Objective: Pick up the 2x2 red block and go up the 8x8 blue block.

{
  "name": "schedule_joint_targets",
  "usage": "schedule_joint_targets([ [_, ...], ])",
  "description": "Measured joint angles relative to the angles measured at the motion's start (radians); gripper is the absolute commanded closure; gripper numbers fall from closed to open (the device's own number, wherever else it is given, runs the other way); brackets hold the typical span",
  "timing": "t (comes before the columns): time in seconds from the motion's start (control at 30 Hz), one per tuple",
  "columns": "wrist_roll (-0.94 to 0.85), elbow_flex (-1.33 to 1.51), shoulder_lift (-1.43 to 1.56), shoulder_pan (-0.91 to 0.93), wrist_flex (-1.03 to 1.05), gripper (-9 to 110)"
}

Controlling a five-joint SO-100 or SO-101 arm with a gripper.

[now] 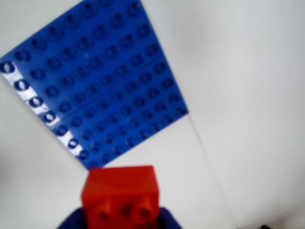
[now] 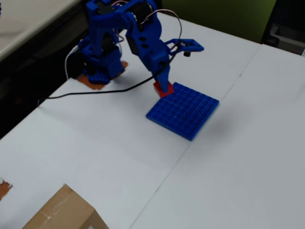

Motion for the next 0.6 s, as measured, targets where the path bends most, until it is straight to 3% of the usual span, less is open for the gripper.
schedule_joint_targets([
  [0.6,-0.155,-0.179,-0.133,-0.129,0.034,101],
])
